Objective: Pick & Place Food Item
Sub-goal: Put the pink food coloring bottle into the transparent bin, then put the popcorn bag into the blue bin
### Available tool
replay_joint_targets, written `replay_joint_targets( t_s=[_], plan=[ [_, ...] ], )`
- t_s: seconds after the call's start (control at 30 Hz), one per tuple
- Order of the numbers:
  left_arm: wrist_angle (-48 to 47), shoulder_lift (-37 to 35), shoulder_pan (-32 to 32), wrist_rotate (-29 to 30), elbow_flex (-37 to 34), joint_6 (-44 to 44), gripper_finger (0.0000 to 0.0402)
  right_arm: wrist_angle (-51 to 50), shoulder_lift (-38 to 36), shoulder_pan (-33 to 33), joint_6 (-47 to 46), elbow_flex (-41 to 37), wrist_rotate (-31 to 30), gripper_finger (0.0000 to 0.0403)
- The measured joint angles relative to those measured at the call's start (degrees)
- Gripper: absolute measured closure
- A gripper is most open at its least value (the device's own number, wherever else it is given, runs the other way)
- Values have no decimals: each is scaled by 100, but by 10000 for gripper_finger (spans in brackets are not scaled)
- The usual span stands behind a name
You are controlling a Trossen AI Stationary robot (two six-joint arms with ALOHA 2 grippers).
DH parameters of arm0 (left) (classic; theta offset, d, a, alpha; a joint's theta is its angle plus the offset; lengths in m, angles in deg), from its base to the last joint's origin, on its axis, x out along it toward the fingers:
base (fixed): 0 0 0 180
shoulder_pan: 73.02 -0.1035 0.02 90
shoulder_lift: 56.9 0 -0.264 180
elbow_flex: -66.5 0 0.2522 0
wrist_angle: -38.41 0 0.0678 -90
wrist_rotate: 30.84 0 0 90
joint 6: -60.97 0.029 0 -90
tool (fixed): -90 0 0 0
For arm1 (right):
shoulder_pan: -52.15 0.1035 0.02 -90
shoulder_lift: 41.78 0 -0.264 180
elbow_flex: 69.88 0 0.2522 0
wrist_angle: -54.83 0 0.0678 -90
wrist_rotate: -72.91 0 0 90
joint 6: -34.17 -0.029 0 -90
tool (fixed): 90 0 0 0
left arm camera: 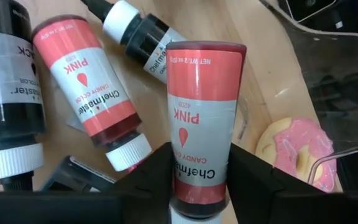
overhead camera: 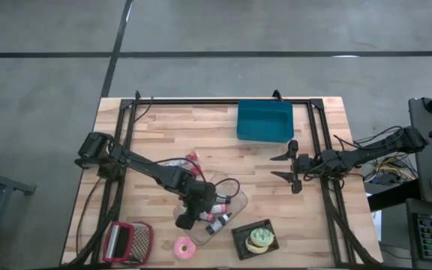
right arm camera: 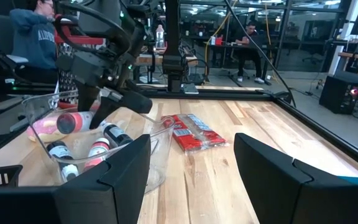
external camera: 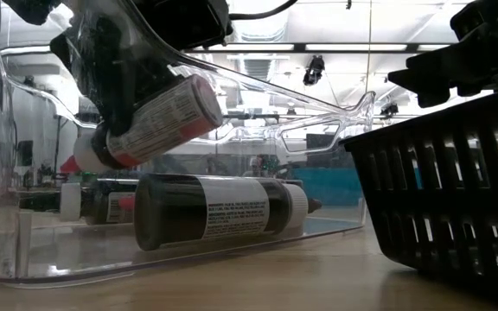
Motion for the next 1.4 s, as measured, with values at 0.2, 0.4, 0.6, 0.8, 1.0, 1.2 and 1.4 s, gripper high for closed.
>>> replay_joint_targets(
  t_s=[0.2,0.4,0.6,0.8,1.0,1.2,1.4],
  plan=[
    [58,0,2,2,11,107,244,-8,2,0,0,0,0,177],
    [97,0,4,150,11,103,209,-13,2,0,0,0,0,177],
    [24,-28,4,591,242,293,169,-24,2,0,0,0,0,177],
    [-72,-262,4,1354,430,343,164,-37,2,2,0,0,0,177],
    [-154,-704,4,2221,359,262,165,-39,2,0,0,0,0,177],
    [-680,-1137,-7,3253,339,17,165,-39,2,0,2,0,0,177],
    [-1270,-1516,-216,4171,290,-349,165,-39,2,0,4,0,2,177]
  ],
)
